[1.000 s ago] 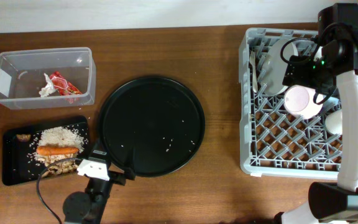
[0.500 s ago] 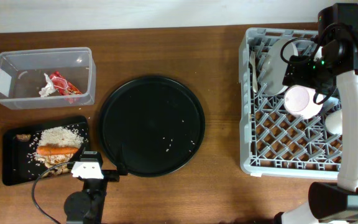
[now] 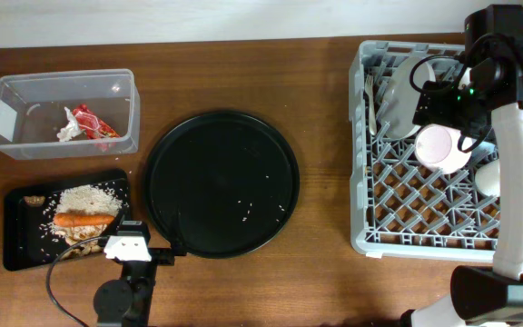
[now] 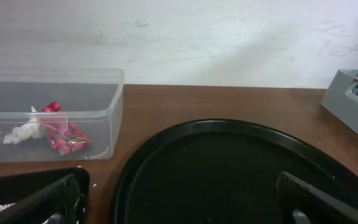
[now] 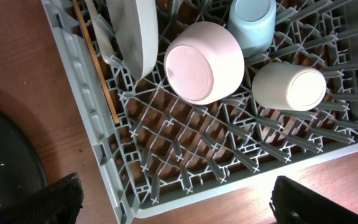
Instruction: Sort waste into correct bins and load items into the dishwasher rack
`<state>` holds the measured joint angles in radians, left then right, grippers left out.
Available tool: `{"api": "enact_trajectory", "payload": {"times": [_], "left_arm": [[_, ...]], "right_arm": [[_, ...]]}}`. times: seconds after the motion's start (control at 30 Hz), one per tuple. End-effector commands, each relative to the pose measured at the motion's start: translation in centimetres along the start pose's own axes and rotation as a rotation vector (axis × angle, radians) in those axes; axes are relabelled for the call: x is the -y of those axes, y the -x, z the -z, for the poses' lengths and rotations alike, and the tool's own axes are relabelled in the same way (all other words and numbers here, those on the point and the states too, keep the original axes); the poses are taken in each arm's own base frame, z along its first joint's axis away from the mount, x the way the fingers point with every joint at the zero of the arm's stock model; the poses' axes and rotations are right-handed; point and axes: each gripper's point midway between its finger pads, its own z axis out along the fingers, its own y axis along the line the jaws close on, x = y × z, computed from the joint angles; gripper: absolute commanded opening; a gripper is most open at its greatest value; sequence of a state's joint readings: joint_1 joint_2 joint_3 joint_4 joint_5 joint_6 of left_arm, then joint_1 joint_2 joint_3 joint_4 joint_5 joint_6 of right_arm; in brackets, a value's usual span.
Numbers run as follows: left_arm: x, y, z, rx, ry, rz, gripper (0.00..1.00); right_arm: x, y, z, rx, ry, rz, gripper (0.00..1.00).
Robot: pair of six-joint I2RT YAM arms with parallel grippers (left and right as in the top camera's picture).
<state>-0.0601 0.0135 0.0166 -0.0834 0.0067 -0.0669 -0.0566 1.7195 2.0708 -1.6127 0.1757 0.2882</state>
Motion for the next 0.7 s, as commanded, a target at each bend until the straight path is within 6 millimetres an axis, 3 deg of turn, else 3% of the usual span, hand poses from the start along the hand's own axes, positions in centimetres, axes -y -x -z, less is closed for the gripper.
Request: {"api": "enact_trajectory", "payload": {"times": [0.0,0.3,0.53,0.67], "left_arm": [[-0.3,-0.2,0.0,0.002,0.015,-0.015,0.99],[-0.3,-0.2,0.0,0.002,0.015,-0.015,0.99],[-0.3,-0.2,0.0,0.002,0.015,-0.015,0.99],[-0.3,-0.2,0.0,0.002,0.015,-0.015,0.99]], "right_arm": [[0.4,0.2,0.5,0.023,-0.011,-0.016,0.99],[0.5,0.2,1.1,0.036,-0.007,-0.018,0.99],[1.9,-1.0,6.4,0.185,0.037,-0.047,0.99],[3.8,-2.2,10.9,0.333,0.038,-0.073,0.99]]}}
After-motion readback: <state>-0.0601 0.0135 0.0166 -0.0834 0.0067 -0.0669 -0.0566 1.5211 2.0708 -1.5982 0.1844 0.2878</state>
